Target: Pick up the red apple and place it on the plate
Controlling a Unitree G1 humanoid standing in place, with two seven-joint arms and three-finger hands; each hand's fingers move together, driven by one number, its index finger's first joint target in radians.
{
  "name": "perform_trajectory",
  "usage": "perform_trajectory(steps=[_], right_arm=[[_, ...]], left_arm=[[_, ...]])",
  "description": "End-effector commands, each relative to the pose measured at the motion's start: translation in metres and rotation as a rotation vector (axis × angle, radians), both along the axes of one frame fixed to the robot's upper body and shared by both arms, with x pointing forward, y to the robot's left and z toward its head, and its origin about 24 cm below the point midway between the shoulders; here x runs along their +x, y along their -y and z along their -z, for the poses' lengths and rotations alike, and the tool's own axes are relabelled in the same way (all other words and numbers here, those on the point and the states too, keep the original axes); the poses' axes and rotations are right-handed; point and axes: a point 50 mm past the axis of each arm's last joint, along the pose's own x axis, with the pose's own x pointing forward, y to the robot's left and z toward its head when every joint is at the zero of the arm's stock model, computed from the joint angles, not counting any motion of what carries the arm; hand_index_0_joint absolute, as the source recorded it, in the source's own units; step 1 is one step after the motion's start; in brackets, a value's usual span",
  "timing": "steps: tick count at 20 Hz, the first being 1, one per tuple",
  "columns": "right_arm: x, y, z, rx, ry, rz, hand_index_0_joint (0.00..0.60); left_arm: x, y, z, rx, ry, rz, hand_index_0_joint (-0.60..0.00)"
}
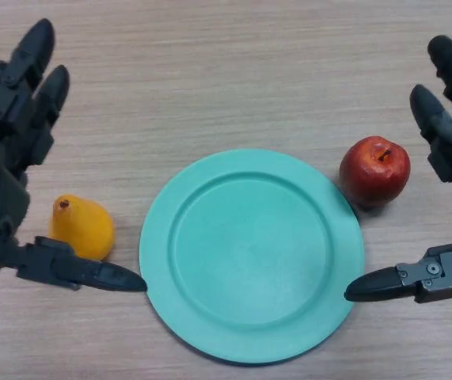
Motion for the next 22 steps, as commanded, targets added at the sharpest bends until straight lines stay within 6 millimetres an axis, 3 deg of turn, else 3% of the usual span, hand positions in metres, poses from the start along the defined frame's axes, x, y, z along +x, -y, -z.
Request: perform_trajectory(steps=[1,6,15,22], right_arm=[[-0.011,0.006,-0.027,0.025,0.23,0.03,0.0],[0.01,0.011,-0.029,-0.024,0.251,0.072,0.0],[0.081,0.033,-0.022,-0.114,0.205,0.18,0.0],[0.13,0.056,0.019,-0.221,0.131,0.297,0.0]], left_arm=[[-0.012,-0.004,-0.025,0.073,0.184,-0.052,0.0],[-0.012,-0.005,-0.019,0.064,0.169,-0.056,0.0],[-0.017,-0.01,-0.02,0.059,0.18,-0.071,0.0],[-0.023,-0.014,-0.024,0.047,0.21,-0.081,0.0]])
